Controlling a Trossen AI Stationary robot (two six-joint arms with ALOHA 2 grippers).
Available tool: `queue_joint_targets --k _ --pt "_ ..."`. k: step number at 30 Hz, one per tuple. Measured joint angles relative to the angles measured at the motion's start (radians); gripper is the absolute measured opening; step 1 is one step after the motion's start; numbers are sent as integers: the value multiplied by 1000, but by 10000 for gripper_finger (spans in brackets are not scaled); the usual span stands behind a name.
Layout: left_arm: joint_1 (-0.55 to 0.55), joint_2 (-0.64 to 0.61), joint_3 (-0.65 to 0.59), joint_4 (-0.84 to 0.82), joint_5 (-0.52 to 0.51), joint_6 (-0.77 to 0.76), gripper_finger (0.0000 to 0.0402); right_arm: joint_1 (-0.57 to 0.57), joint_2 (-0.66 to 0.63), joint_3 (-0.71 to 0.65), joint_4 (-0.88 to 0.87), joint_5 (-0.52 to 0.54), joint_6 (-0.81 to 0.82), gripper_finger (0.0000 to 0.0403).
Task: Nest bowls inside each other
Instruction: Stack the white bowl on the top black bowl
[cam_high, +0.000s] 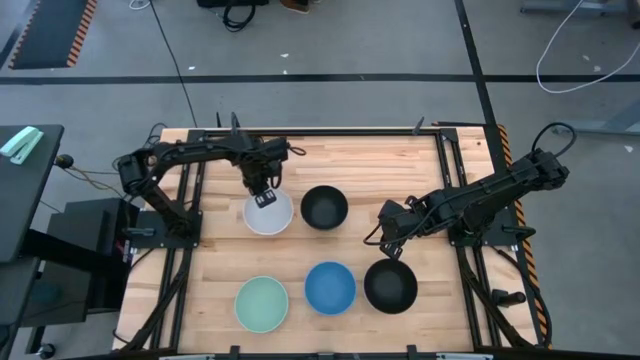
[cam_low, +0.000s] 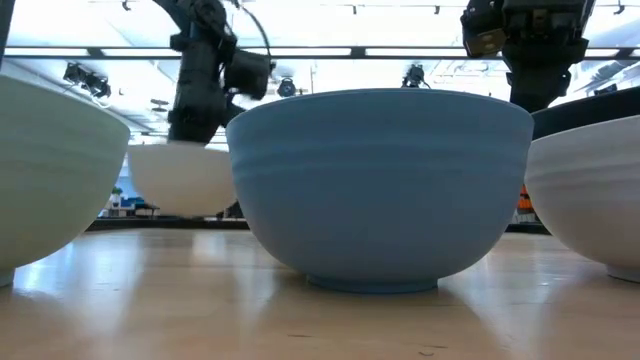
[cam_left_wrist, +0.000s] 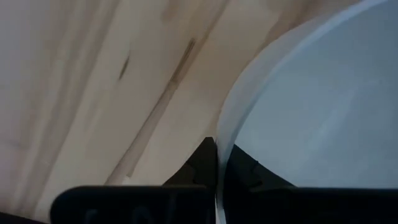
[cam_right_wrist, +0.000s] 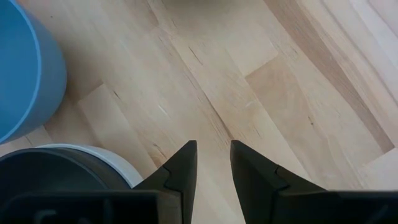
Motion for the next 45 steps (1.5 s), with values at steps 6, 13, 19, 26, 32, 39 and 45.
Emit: queue_joint_targets --k 6,13,19,26,32,39,45 --pt "-47 0 178 -26 4 3 10 0 0 0 0 0 0 105" --pt "-66 45 385 -29 3 0 10 0 0 0 0 1 0 105" --pt "-68 203 583 -108 0 13 10 0 0 0 0 1 3 105" --pt "-87 392 772 -226 8 66 10 0 0 0 -4 0 6 105" --pt "-88 485 820 -222 61 108 10 0 0 0 -5 0 3 105" --pt "-74 531 822 -206 61 124 10 0 0 0 -5 0 0 105" --pt "-76 548 819 -175 118 141 10 0 0 0 -4 0 0 105"
